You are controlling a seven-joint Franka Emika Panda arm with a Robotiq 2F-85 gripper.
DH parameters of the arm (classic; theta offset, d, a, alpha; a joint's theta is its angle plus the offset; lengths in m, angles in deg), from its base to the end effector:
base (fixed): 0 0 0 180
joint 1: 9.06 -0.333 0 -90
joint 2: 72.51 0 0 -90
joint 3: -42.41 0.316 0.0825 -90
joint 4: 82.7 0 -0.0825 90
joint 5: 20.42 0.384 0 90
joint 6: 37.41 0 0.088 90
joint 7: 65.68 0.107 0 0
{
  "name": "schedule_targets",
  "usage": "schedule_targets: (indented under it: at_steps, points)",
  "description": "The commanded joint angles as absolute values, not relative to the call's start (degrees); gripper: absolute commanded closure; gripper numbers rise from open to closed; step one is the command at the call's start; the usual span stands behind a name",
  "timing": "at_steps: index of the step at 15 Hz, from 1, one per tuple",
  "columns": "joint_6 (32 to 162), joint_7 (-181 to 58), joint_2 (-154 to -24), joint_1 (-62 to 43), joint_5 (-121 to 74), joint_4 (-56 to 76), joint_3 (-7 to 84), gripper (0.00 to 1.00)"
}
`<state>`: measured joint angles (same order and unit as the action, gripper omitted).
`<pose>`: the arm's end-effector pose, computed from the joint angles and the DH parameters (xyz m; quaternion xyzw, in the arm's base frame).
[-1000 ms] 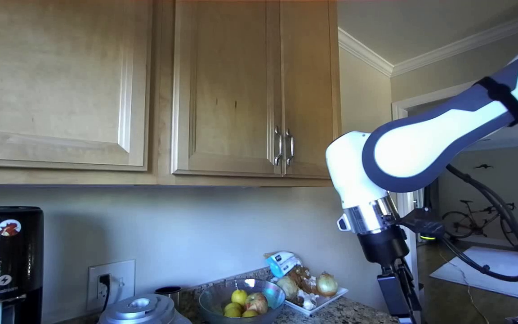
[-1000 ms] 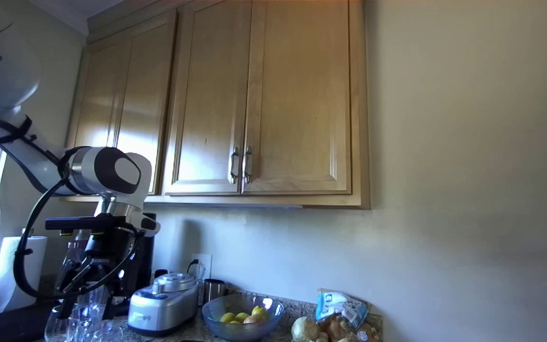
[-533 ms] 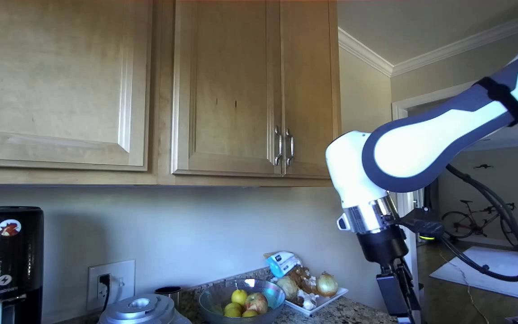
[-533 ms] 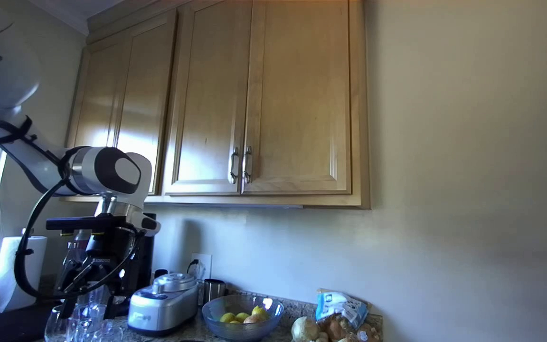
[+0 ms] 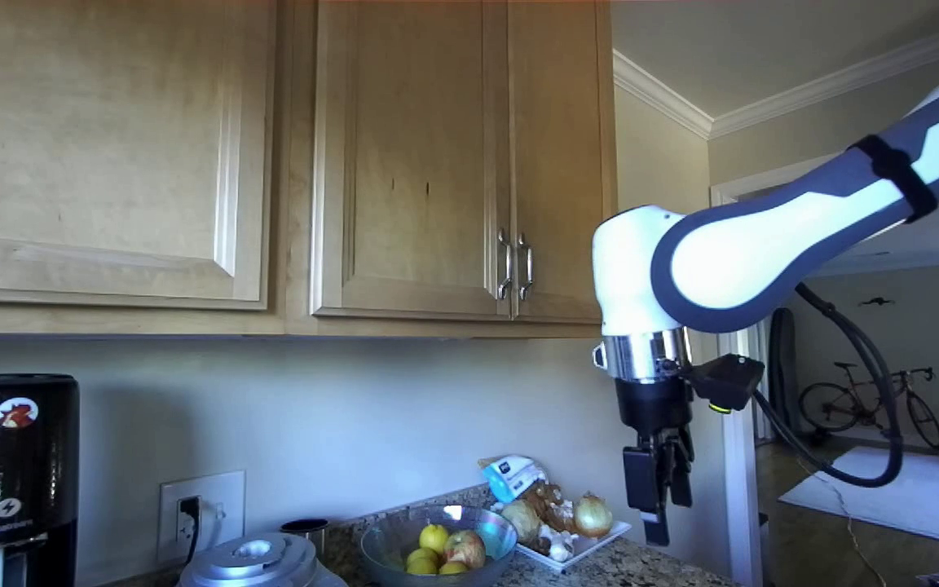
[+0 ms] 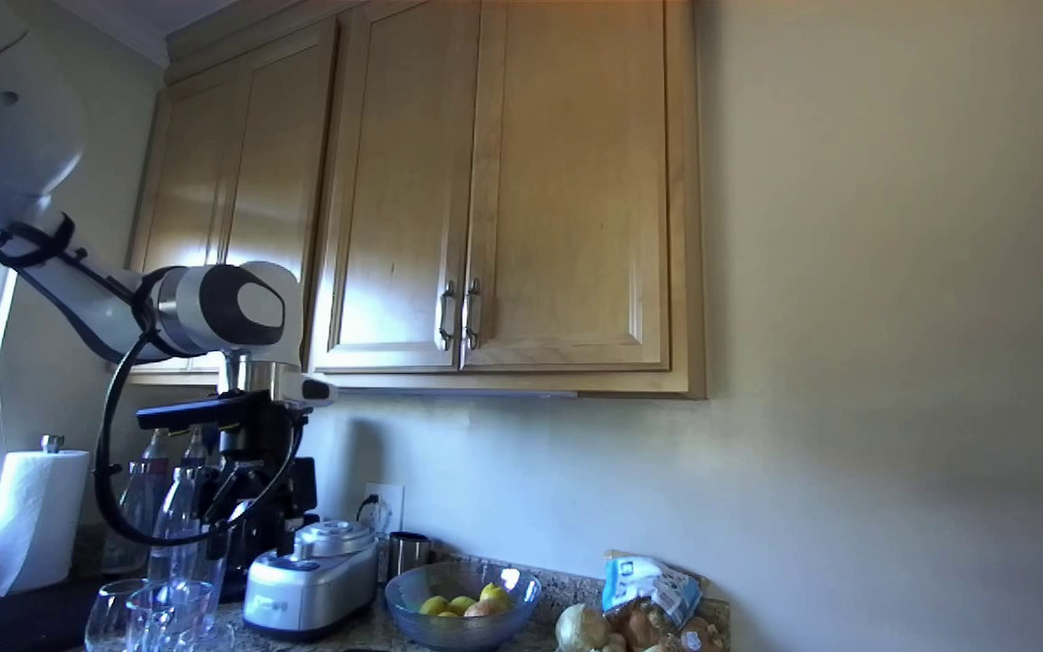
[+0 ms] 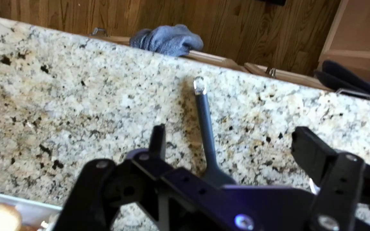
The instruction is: Open the top cupboard doors
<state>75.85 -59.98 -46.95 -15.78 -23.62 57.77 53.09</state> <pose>0.3886 0.1206 0.4545 0.9923 0.1035 -0.0054 0.0677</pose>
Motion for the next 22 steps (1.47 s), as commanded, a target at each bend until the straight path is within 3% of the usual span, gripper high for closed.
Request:
schedule_targets:
  at_steps: [1, 15, 22]
  points:
    - [81.1, -57.3, -46.0, -14.6, -26.1, 55.5, 52.8, 0.0]
    - [100.7, -52.8, -43.9, -9.9, -29.9, 48.9, 53.0, 0.0]
    - [100.3, -53.6, -44.5, -9.8, -29.1, 47.0, 52.5, 0.0]
